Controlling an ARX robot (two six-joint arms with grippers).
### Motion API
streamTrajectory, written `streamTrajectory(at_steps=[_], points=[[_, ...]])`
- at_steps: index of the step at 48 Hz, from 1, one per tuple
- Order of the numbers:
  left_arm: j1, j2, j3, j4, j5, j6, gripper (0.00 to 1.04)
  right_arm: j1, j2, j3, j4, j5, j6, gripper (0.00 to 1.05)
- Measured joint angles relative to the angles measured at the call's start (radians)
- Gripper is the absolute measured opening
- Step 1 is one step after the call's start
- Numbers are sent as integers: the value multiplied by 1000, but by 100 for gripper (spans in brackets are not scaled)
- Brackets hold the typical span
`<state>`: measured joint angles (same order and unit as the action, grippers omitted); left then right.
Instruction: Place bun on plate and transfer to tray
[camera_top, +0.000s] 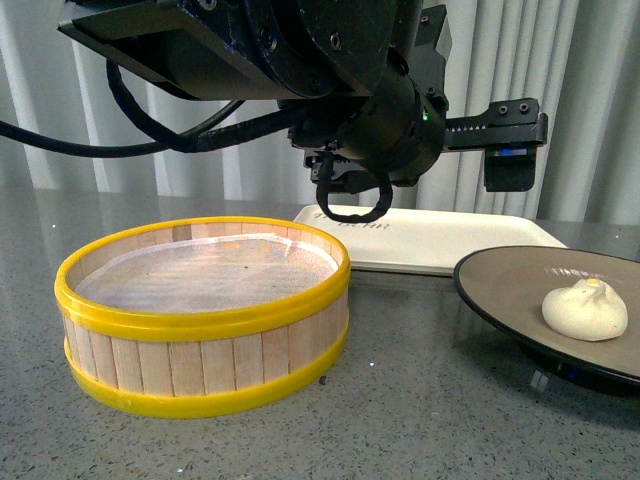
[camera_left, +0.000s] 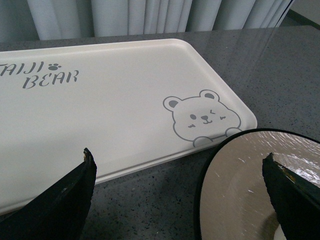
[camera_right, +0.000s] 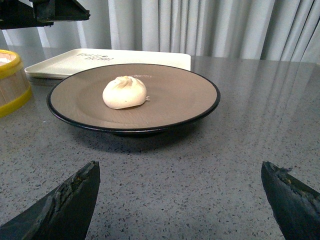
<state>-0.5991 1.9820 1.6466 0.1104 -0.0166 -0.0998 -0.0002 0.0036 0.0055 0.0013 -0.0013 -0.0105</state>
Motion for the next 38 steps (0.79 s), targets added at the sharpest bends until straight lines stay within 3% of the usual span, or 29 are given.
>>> streamTrajectory(at_steps=[13, 14, 17, 19, 21, 31, 37, 38], points=[[-19, 0, 0, 0, 7, 0, 98, 0, 0, 0, 0, 0, 0, 96], [-23, -2, -6, 18, -38, 13, 97, 0, 0, 0, 0, 0, 0, 96], [-15, -60, -156, 250, -354, 54, 83, 0, 0, 0, 0, 0, 0, 96], [-1, -116, -269, 353, -452, 65, 76, 0, 0, 0, 0, 0, 0, 96], [14, -164, -356, 418, -489, 73, 70, 0, 0, 0, 0, 3, 0, 96], [201, -525, -927, 664, -399, 85, 25, 0, 0, 0, 0, 0, 0, 96], [247, -615, -1104, 703, -316, 90, 4, 0, 0, 0, 0, 0, 0, 96], [259, -640, -1139, 710, -300, 93, 4, 0, 0, 0, 0, 0, 0, 96]])
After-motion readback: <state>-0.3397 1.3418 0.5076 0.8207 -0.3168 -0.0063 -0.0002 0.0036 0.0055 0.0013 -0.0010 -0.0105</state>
